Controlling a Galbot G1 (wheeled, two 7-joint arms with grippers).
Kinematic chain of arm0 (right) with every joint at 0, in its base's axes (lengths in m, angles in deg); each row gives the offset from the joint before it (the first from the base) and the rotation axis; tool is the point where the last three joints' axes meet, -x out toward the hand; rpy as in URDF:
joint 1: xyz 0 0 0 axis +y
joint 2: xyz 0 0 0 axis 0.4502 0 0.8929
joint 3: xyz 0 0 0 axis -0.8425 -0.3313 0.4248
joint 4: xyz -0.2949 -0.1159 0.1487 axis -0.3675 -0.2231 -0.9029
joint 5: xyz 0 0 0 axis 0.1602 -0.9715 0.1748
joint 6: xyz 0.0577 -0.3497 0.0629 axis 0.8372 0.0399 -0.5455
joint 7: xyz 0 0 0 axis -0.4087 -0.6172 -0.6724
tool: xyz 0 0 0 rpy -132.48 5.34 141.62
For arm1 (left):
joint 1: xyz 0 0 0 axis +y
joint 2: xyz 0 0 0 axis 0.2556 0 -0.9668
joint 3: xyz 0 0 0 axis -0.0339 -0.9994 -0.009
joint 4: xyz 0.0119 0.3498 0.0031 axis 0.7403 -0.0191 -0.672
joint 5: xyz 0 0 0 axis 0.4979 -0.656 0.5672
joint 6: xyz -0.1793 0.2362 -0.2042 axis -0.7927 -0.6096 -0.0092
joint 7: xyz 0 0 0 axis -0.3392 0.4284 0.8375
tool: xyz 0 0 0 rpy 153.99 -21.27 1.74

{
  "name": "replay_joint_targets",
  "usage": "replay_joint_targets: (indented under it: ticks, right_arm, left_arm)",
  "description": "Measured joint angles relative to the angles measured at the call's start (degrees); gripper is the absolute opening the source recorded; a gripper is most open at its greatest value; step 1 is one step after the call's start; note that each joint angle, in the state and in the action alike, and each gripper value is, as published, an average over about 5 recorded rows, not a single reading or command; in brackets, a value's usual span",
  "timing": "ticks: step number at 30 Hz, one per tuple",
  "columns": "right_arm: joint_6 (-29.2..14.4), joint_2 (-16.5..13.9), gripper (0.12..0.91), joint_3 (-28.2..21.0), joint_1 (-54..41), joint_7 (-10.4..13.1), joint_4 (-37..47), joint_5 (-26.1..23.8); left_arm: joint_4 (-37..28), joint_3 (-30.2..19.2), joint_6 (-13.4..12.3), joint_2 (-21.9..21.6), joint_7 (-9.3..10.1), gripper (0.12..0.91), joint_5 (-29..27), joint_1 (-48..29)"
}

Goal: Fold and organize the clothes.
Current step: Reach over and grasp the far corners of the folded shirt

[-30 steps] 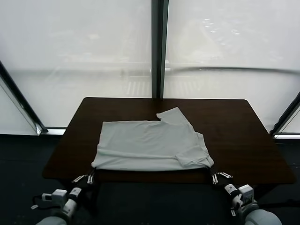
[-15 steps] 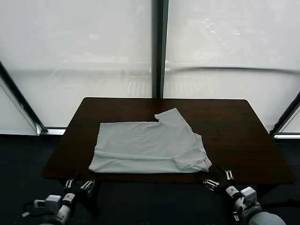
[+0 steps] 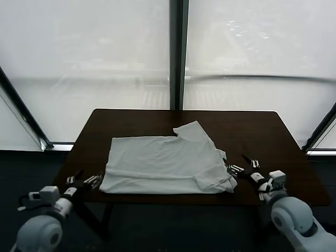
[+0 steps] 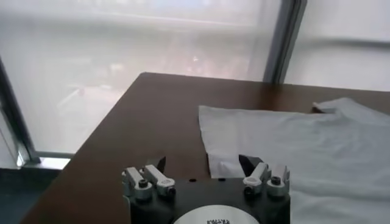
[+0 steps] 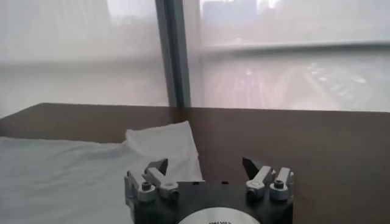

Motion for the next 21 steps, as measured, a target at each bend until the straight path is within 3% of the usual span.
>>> replay_joint_targets:
  ticks: [5, 9, 15, 21]
  right_arm:
    - [1.0, 3.3, 0.907, -4.3, -7.4, 0.0, 8.3, -0.7]
    - [1.2, 6.0, 0.907, -6.5, -11.3, -1.5, 14.3, -1.6]
    - [1.1, 9.9, 0.907, -8.7, -15.4, -4.6, 21.4, -3.8]
    - [0.4, 12.4, 0.907, -10.0, -17.9, -5.5, 26.0, -6.3]
  left_arm:
    - [-8.1, -4.8, 1.2, 1.6, -0.54, 0.907, 1.4, -8.7]
    - [-13.5, -7.5, 1.7, 2.8, -1.74, 0.907, 0.9, -13.1]
    - [-19.6, -9.9, 1.7, 4.5, -3.41, 0.907, -0.7, -17.4]
    - [-23.4, -10.9, 0.5, 5.1, -6.08, 0.907, -4.1, -19.0]
